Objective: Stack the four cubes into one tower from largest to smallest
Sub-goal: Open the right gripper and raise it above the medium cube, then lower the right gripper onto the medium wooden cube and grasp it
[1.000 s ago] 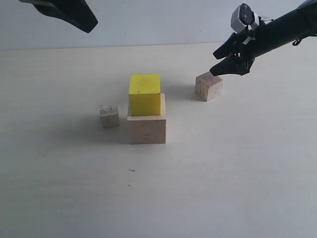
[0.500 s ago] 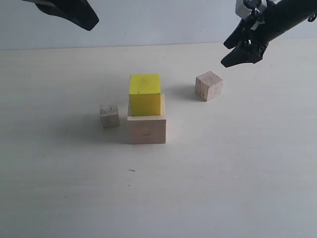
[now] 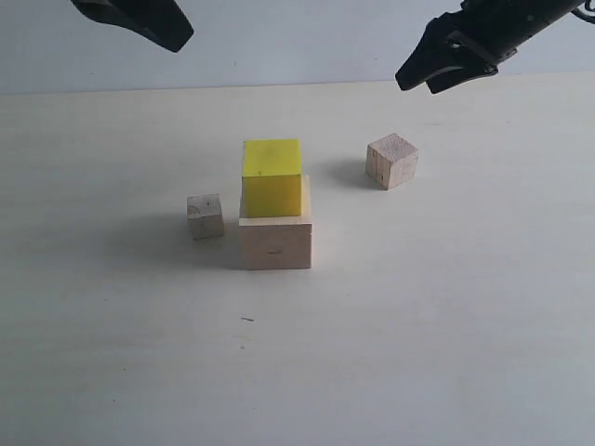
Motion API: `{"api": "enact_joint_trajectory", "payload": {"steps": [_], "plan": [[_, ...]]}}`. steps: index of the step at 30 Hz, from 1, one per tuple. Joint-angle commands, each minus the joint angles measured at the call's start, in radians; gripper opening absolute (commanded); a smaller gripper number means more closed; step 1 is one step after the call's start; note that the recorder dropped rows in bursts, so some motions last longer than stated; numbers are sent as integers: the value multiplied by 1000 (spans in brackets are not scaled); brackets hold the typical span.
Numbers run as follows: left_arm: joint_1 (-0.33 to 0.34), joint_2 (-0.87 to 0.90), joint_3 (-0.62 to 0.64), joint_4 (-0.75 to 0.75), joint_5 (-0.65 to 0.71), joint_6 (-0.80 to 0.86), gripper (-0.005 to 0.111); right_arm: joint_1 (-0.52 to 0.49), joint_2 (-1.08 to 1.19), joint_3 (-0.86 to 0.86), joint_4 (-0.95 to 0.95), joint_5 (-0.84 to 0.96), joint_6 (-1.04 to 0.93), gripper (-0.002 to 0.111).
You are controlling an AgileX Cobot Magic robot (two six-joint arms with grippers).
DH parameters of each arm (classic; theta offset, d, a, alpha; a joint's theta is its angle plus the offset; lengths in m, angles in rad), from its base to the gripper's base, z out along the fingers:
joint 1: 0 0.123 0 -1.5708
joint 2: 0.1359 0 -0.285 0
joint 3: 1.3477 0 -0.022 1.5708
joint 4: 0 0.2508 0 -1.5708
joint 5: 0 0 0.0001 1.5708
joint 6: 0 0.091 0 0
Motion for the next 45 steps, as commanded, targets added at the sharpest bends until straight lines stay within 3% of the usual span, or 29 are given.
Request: {"api": "enact_joint_trajectory", "payload": {"steps": [1,14,19,26,35,39,45], "plan": [[3,-6,5,-26,-8,5,0,1,-5,2,10,6,18,68],[3,-6,5,-30,-1,5,0,47,-3,2,52,6,45,68],[3,-6,5,-30,-1,5,0,112,-3,2,-79,6,47,67],[3,-6,5,-28,-3,5,0,202,-3,2,-242,-7,128,51],[3,-6,5,-28,-1,6,0,212,-5,2,-378,-70,149,68],[3,-6,5,-28,-1,10,0,212,-5,2,-409,-219,218,71],[3,-6,5,-30,-1,10,0,212,0,2,-430,-275,221,70]]}}
